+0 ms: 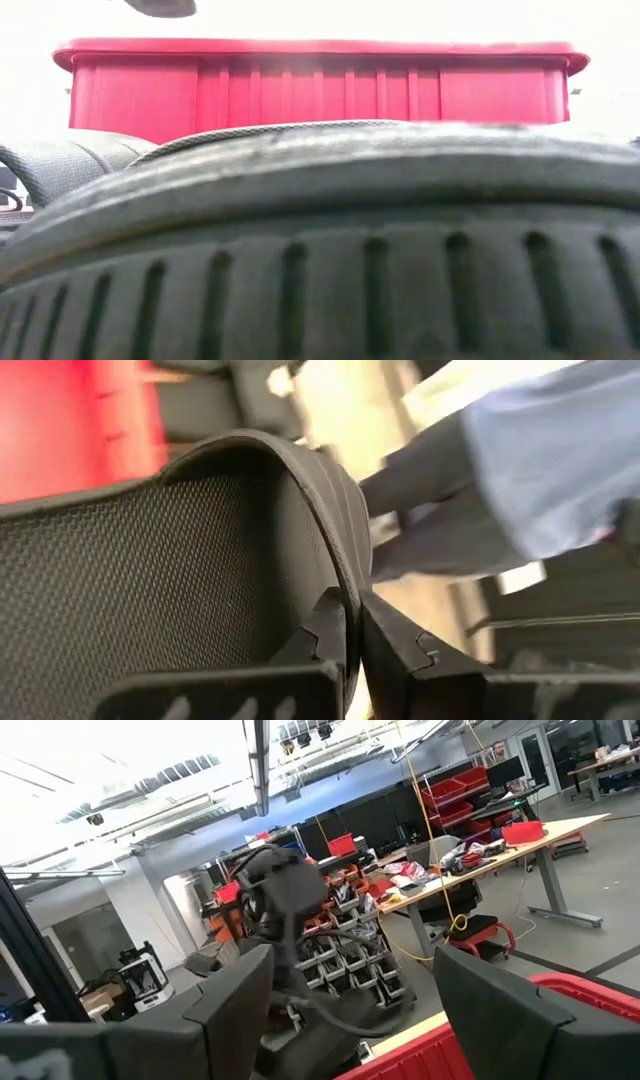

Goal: Pick and place slides into bin
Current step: Put the black slide into the red bin

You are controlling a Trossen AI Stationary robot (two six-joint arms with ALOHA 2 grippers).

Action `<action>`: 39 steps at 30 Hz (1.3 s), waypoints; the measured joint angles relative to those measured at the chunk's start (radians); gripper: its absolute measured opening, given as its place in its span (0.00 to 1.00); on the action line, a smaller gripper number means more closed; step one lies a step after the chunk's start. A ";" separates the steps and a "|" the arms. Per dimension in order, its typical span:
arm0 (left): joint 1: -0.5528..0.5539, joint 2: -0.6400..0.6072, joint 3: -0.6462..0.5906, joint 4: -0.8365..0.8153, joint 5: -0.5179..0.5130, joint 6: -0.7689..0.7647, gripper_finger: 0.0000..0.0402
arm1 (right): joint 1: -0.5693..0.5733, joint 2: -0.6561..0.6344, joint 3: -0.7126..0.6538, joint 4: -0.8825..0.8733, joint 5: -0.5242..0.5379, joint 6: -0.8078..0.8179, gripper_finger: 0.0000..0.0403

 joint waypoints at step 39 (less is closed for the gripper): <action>0.295 0.334 -0.062 -0.037 -0.408 0.472 0.03 | -0.007 0.000 0.001 -0.026 -0.008 -0.022 0.66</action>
